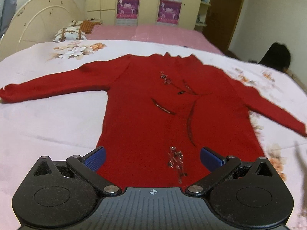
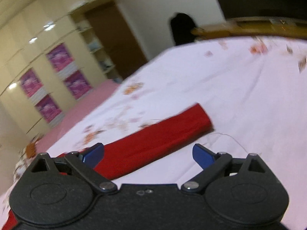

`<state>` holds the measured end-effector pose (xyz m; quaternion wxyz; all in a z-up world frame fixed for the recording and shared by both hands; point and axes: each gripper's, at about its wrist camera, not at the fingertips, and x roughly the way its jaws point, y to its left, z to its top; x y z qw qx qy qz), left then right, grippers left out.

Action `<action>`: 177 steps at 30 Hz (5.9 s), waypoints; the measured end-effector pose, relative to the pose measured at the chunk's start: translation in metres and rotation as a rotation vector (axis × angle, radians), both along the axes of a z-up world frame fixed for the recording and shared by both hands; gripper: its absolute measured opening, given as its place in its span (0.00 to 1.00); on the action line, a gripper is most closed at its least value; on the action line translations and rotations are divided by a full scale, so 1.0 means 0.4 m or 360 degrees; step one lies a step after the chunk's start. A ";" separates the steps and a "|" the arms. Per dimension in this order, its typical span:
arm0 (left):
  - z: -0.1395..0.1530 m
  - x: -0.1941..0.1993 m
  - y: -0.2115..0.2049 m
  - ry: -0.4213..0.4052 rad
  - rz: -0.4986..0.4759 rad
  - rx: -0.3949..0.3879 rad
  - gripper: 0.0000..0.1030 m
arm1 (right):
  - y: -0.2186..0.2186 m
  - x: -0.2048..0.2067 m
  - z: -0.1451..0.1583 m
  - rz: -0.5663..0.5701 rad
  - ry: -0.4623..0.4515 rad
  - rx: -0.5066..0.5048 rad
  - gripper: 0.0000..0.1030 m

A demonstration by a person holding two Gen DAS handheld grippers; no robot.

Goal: Fold small clothes

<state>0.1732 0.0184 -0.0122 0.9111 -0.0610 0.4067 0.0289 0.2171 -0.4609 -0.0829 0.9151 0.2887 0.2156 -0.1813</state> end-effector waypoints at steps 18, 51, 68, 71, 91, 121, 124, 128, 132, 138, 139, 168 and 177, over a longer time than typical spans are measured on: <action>-0.048 0.170 -0.014 0.0109 0.0144 -0.0018 1.00 | -0.185 0.114 -0.141 -0.0130 0.0051 0.0272 0.11; -0.069 0.200 0.441 -0.0069 0.0258 -0.0413 1.00 | 1.062 0.364 -0.050 0.1584 0.0074 -0.0525 0.41; -0.155 0.539 0.115 0.0129 -0.0196 -0.0498 0.09 | 0.741 0.225 -0.040 0.1124 0.0034 -0.0418 0.42; -0.163 0.545 0.125 0.0110 -0.0211 -0.0467 0.05 | 0.723 0.222 -0.049 0.1092 0.0054 -0.0390 0.42; -0.162 0.486 0.265 -0.0014 -0.0084 -0.0341 0.05 | 0.559 0.324 -0.038 0.0852 0.0081 -0.0347 0.44; -0.141 0.462 0.273 -0.0147 -0.0019 -0.0132 0.05 | 0.480 0.561 -0.102 0.0925 0.0257 -0.0425 0.25; -0.112 0.470 0.291 -0.0203 -0.0022 -0.0175 0.05 | 0.434 0.546 -0.079 0.0884 0.0131 -0.0294 0.44; -0.137 0.547 0.250 -0.0083 -0.0112 -0.0078 0.05 | 0.405 0.603 -0.094 0.0911 0.0135 -0.0113 0.45; -0.167 0.563 0.228 -0.0065 -0.0056 -0.0009 0.05 | 0.417 0.659 -0.122 0.1041 0.0181 -0.0044 0.09; -0.154 0.556 0.209 -0.0059 -0.0082 0.0087 0.05 | 0.407 0.640 -0.111 0.0955 0.0239 -0.0151 0.25; -0.138 0.545 0.205 -0.0086 -0.0096 0.0108 0.05 | 0.409 0.619 -0.094 0.0948 0.0220 -0.0177 0.26; -0.230 0.054 0.868 -0.0452 0.1141 -0.0878 0.75 | 0.640 0.240 -0.027 0.1188 0.0254 -0.0524 0.28; -0.278 0.097 1.031 -0.0587 0.1196 -0.1048 0.75 | 0.783 0.249 0.017 0.1218 0.0210 -0.0569 0.33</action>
